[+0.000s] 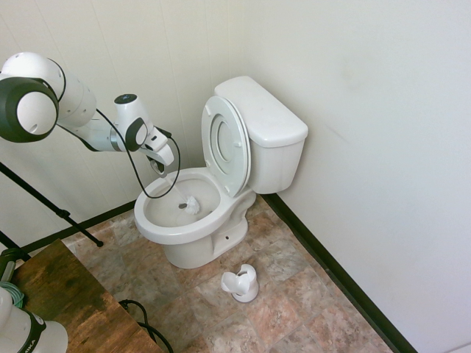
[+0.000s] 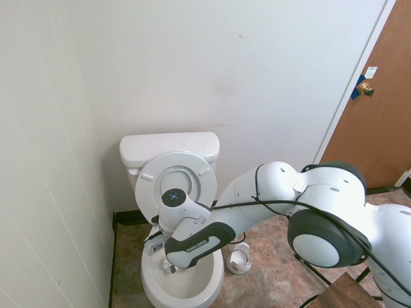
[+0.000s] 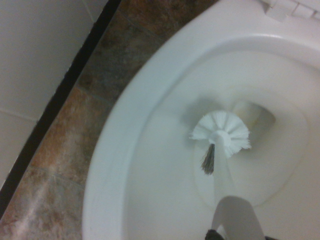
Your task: Clean the toilet
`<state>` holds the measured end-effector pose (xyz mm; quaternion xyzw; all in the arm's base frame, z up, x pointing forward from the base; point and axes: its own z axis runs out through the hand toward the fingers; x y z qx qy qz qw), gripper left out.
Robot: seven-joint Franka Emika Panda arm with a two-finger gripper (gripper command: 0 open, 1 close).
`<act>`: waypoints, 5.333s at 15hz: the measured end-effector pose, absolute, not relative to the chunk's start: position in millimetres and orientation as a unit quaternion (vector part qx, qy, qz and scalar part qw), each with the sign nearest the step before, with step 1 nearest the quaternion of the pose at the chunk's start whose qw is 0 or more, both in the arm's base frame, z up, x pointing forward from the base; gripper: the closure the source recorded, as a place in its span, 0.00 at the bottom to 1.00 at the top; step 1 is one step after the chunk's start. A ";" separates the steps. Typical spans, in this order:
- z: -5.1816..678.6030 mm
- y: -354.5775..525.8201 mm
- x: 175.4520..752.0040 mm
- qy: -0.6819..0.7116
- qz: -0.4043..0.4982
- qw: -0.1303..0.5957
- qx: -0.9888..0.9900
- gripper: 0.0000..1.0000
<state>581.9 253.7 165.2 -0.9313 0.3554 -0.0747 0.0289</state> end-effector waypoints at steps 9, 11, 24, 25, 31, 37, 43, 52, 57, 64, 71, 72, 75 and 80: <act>161.6 128.3 568.8 0.430 -0.045 0.035 -0.901 1.00; 155.4 105.9 584.2 0.447 -0.041 0.034 -0.893 1.00; 187.4 230.5 641.0 0.387 -0.089 0.040 -0.917 1.00; 197.2 229.6 635.1 0.389 -0.096 0.042 -0.915 1.00; 300.1 198.8 574.7 0.391 -0.146 0.047 -0.908 1.00; 380.9 98.2 512.9 0.434 -0.159 0.047 -0.885 1.00; 431.1 -31.2 430.8 0.522 -0.145 0.029 -0.840 1.00; 290.7 -85.2 468.5 0.567 -0.118 0.024 -0.815 1.00; 211.3 -105.1 494.1 0.581 -0.092 0.022 -0.808 1.00; 145.9 -93.0 534.6 0.583 -0.064 0.016 -0.810 1.00; 92.3 -116.4 566.8 0.609 -0.050 0.008 -0.792 1.00; 85.3 -118.3 570.5 0.610 -0.047 0.007 -0.791 1.00; 61.2 -125.3 579.4 0.617 -0.037 0.004 -0.786 1.00; 21.1 -146.5 602.8 0.628 -0.016 -0.002 -0.778 1.00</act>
